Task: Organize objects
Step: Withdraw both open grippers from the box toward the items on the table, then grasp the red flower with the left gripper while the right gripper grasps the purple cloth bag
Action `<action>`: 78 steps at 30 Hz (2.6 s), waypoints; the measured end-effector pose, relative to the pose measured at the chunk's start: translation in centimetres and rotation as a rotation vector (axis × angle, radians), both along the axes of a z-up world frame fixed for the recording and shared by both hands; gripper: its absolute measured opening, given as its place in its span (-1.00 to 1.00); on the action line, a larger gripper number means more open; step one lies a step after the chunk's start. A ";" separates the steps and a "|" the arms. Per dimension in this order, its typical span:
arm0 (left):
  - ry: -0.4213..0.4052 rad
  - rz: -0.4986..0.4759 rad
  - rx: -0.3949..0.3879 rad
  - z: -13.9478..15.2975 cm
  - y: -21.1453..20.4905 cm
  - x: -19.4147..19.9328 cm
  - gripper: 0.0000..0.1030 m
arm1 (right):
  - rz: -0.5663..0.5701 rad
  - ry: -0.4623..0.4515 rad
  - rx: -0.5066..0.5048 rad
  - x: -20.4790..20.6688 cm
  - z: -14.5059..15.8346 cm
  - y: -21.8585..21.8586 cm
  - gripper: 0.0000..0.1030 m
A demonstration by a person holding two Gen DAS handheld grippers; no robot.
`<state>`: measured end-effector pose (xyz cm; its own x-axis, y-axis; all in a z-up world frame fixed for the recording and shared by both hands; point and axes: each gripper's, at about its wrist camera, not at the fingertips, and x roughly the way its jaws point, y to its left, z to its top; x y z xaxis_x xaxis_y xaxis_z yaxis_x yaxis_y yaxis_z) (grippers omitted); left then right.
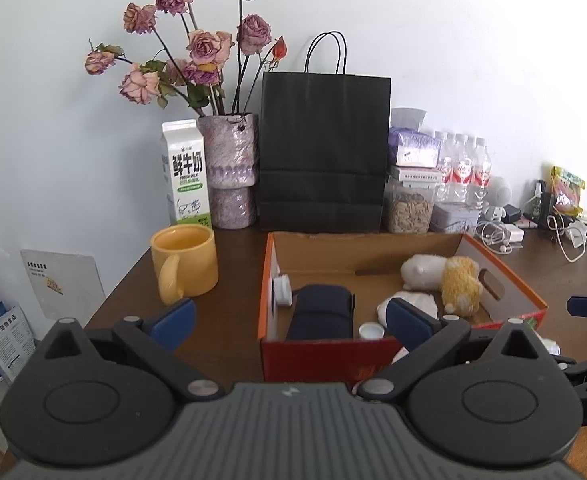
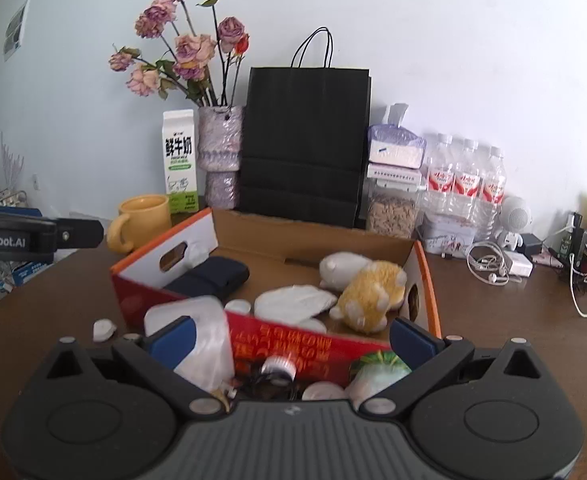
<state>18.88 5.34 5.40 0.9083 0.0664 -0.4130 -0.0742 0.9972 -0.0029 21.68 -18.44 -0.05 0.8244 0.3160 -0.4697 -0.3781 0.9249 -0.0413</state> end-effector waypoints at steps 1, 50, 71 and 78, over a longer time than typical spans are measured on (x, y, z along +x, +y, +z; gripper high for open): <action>0.006 0.001 0.001 -0.2 0.0 -0.5 1.00 | 0.003 0.008 -0.002 -0.4 -0.3 -0.1 1.00; 0.197 -0.040 -0.018 -7.6 -1.8 -8.2 1.00 | 0.108 0.148 0.000 -4.3 -7.9 -1.7 -0.74; 0.218 -0.100 0.011 -8.7 -4.1 -7.9 0.02 | 0.135 0.067 0.059 -5.5 -7.1 -2.4 -0.80; 0.198 -0.101 -0.001 -8.7 -3.9 -8.2 -0.31 | 0.135 0.065 0.063 -5.6 -7.1 -2.4 -0.80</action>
<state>10.70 1.44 -3.27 0.8112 -0.0216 -0.5844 0.0274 0.9996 0.0009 16.08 -20.82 -7.15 0.7409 0.4522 -0.4965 -0.4989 0.8656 0.0438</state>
